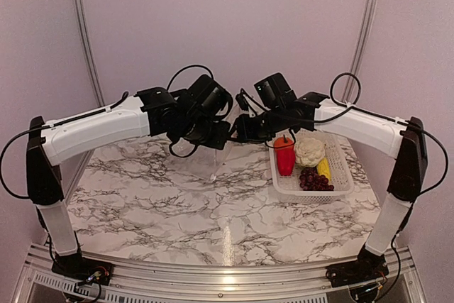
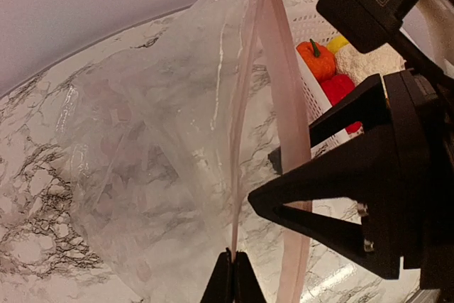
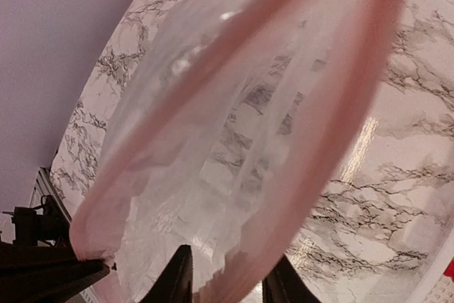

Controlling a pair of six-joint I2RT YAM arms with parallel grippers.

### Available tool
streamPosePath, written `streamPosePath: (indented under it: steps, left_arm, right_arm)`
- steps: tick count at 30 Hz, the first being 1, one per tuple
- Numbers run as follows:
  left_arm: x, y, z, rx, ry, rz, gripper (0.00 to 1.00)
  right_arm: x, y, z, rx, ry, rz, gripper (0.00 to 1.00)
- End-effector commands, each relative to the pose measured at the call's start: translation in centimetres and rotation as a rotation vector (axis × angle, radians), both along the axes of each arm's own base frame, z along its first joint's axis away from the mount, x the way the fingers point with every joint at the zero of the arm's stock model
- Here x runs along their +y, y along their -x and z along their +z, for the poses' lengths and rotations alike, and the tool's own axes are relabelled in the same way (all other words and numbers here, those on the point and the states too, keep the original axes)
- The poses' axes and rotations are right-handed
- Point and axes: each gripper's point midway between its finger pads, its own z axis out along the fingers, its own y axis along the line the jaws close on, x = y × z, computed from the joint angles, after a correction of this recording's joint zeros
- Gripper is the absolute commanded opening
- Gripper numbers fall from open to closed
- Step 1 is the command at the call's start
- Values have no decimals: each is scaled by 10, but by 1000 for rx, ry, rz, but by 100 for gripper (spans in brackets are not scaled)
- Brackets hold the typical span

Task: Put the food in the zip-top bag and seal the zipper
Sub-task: Open the zipper food storage bag.

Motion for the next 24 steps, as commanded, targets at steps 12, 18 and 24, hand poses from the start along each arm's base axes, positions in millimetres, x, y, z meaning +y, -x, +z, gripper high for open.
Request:
streamPosePath:
  steps: [12, 18, 24]
  left_arm:
    - [9, 13, 36, -126, 120, -156, 58]
    - [6, 9, 43, -143, 188, -89, 58]
    - [18, -8, 26, -139, 109, 47, 54]
  right_arm:
    - [23, -17, 56, -102, -58, -58, 0]
    - [23, -20, 70, -113, -92, -82, 0]
    - [26, -14, 72, -103, -109, -56, 0]
